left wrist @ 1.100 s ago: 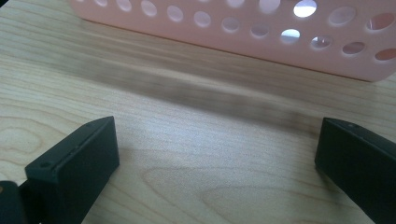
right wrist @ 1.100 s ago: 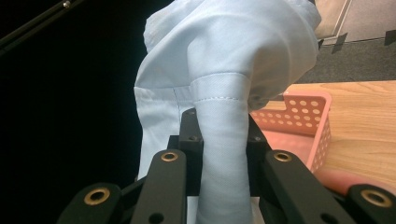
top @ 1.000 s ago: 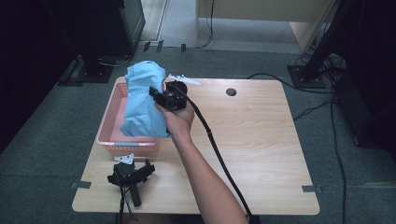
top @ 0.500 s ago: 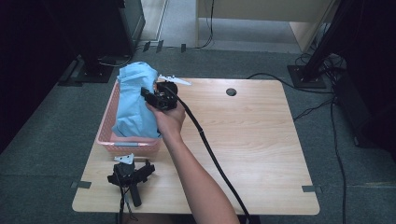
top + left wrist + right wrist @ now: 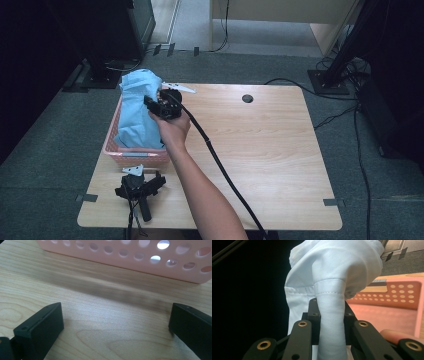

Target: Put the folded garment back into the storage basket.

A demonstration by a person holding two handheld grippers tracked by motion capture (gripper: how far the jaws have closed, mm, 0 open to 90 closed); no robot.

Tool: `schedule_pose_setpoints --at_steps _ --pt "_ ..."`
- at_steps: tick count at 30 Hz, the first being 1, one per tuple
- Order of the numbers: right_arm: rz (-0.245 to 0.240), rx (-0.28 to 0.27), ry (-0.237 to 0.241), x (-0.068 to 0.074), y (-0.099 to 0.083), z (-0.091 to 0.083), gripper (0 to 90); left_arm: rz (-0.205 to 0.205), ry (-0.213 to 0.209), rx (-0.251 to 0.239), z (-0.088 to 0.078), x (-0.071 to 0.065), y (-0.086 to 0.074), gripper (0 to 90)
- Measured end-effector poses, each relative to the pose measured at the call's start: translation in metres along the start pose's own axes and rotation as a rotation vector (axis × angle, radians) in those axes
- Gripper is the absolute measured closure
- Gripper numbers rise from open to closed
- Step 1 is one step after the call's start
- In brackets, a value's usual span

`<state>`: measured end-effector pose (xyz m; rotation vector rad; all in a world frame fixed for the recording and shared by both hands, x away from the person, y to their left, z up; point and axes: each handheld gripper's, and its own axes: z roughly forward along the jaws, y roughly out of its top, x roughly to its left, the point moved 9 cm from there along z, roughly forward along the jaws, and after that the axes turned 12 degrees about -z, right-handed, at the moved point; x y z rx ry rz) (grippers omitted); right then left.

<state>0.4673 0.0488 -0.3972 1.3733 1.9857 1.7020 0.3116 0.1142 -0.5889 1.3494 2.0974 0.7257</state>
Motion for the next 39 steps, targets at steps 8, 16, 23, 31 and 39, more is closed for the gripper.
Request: schedule_pose_setpoints --at_steps 8,16,23,31,39 --pt "0.020 0.004 -0.003 -0.001 -0.006 0.009 77.7 0.000 0.000 0.000 0.000 0.000 0.000 0.0" --pt "0.027 0.016 -0.017 -0.004 -0.015 0.021 77.7 0.000 0.001 -0.001 0.000 0.000 0.000 0.0" --pt "0.032 0.018 -0.022 -0.007 -0.024 0.032 77.6 -0.002 0.000 -0.004 0.000 0.000 0.000 0.0" --pt "0.003 0.004 -0.061 -0.017 -0.032 0.041 77.3 -0.003 0.000 -0.005 0.000 0.000 0.000 0.0" --pt "-0.063 0.026 -0.113 -0.030 -0.044 0.050 76.8 -0.003 0.000 -0.006 0.000 0.000 0.000 0.0"
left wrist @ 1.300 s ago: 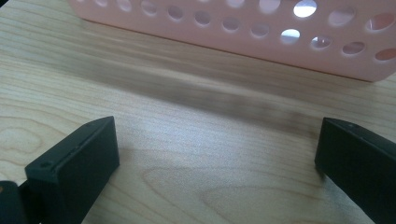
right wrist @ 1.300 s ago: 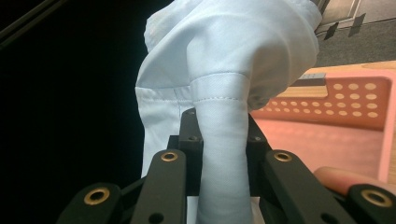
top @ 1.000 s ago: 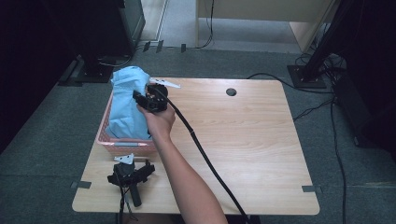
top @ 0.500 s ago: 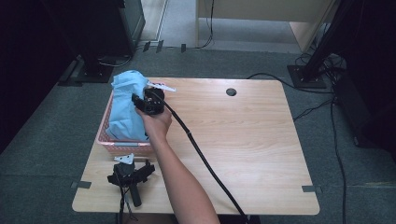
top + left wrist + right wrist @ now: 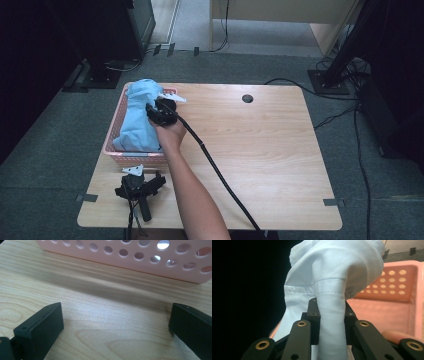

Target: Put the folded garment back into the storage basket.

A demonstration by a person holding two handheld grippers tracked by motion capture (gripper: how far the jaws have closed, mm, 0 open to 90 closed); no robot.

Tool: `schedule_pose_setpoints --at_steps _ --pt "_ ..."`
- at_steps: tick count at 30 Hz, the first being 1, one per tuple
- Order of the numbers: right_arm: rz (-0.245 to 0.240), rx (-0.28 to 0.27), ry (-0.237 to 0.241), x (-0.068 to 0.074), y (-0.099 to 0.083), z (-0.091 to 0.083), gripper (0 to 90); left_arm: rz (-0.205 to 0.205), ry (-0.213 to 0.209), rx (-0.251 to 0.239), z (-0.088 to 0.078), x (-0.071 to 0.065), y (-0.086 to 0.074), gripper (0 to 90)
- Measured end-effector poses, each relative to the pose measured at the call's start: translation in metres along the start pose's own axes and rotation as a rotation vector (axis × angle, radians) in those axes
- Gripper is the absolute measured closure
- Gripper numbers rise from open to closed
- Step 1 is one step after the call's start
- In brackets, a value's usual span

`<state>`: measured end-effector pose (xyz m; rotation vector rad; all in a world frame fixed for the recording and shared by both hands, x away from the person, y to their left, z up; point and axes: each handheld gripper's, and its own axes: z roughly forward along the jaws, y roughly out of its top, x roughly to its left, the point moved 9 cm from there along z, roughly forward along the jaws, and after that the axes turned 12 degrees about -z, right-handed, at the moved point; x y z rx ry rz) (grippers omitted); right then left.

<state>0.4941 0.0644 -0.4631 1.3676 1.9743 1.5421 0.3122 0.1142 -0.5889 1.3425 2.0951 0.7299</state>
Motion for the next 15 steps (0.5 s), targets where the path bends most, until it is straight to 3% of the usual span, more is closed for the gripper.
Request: schedule_pose_setpoints --at_steps 8,10,15 --pt "-0.031 0.081 -0.092 -0.013 -0.013 0.007 75.2 0.000 0.000 0.000 0.000 0.000 0.000 0.0" --pt "-0.025 0.109 -0.101 -0.015 -0.016 0.008 74.4 0.000 0.000 0.000 0.000 0.000 0.000 0.0" --pt "-0.062 0.155 -0.122 -0.021 -0.020 0.008 69.4 0.000 0.000 0.000 0.000 0.000 0.000 0.0"
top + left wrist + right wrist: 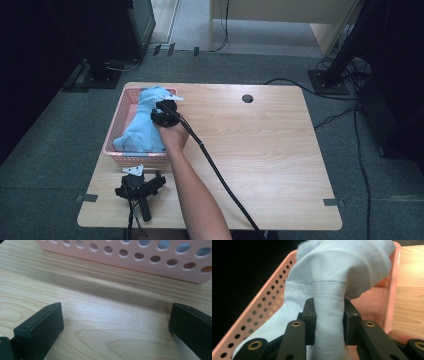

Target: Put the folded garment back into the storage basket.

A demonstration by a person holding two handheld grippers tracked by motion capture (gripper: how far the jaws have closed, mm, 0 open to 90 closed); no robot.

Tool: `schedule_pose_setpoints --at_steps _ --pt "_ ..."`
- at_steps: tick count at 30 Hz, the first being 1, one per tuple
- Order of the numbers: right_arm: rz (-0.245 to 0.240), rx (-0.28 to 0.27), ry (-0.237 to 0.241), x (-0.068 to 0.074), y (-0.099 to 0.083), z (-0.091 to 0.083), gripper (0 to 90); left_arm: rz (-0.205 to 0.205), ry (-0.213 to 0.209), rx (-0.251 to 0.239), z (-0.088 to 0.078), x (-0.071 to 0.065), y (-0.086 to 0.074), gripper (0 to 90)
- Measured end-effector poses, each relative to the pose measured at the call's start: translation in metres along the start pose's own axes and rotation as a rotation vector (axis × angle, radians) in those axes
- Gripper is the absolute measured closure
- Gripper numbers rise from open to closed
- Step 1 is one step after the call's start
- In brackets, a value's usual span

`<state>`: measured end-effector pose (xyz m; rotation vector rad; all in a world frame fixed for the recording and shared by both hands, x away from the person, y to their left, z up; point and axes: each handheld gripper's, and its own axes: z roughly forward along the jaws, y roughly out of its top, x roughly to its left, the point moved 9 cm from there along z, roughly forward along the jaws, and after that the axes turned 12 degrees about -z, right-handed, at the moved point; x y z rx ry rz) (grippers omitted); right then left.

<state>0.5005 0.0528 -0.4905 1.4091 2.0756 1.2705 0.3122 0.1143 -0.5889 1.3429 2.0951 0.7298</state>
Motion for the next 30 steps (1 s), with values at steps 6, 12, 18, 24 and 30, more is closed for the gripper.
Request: schedule_pose_setpoints --at_steps 6,12,18,24,30 --pt "-0.014 -0.002 0.004 -0.005 0.001 -0.004 56.3 0.001 0.001 0.000 0.000 0.000 0.000 0.0" --pt "-0.028 -0.023 0.009 -0.005 0.005 -0.011 41.2 0.000 0.000 0.000 0.000 0.000 0.000 0.0" --pt "-0.096 -0.031 -0.022 -0.011 0.000 -0.015 26.9 -0.001 0.000 0.000 0.000 0.000 0.000 0.0" --pt "-0.076 -0.044 -0.018 -0.023 -0.006 -0.020 22.2 0.001 0.001 0.002 0.000 0.000 0.000 0.0" --pt "-0.073 -0.059 -0.010 -0.033 -0.010 -0.027 18.3 0.002 0.000 0.002 0.000 0.000 0.000 0.0"
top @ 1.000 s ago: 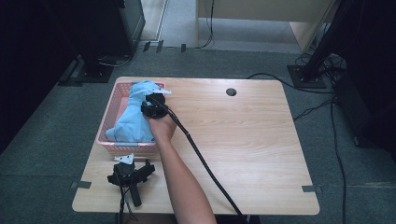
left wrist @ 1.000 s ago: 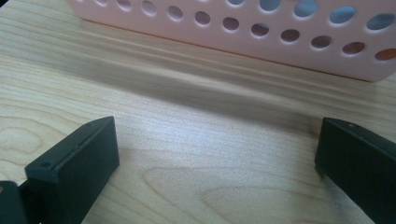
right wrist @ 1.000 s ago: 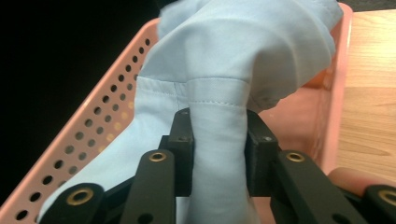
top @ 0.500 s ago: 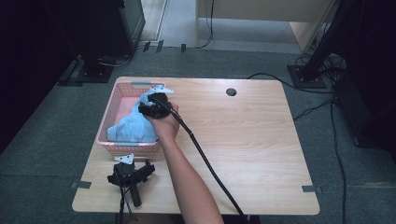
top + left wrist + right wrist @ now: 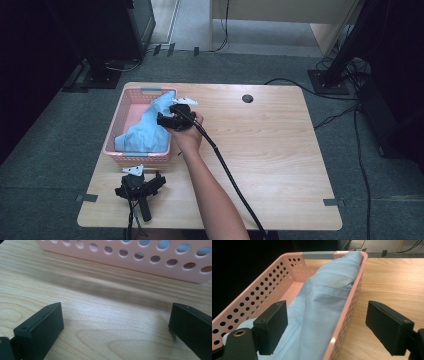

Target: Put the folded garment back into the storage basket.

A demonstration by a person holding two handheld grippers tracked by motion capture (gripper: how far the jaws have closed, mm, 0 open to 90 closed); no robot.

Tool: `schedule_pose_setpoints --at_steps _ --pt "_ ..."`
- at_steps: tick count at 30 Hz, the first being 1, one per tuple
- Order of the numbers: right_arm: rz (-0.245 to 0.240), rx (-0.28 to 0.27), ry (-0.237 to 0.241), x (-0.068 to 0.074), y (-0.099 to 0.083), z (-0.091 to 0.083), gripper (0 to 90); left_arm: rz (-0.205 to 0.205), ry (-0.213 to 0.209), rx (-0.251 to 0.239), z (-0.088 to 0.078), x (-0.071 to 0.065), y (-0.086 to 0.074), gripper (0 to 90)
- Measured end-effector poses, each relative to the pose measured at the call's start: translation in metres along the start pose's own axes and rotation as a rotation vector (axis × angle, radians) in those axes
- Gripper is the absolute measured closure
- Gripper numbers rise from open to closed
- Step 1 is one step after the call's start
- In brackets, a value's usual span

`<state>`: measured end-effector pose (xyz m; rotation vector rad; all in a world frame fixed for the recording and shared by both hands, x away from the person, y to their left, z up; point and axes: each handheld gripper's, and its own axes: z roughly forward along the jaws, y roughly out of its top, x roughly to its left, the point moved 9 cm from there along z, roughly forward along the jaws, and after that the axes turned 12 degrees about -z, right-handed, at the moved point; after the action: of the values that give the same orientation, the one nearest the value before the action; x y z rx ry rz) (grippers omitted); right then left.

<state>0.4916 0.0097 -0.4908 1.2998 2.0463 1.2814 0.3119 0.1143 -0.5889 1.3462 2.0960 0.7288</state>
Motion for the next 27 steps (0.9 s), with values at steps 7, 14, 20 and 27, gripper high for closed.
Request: schedule_pose_setpoints --at_steps 7,14,20,27 --pt "0.000 -0.021 0.005 -0.010 -0.007 -0.007 12.5 0.000 0.000 -0.001 0.000 0.000 0.000 0.0" --pt "0.007 -0.028 0.009 -0.019 -0.014 -0.013 11.4 0.000 0.000 -0.001 0.000 0.000 0.000 0.0" --pt "0.011 -0.024 0.019 -0.027 -0.020 -0.017 7.3 0.000 0.000 -0.001 0.000 0.000 0.000 0.0" --pt "0.016 -0.023 0.025 -0.034 -0.027 -0.022 6.7 0.000 0.000 0.000 0.000 0.000 0.000 0.0"
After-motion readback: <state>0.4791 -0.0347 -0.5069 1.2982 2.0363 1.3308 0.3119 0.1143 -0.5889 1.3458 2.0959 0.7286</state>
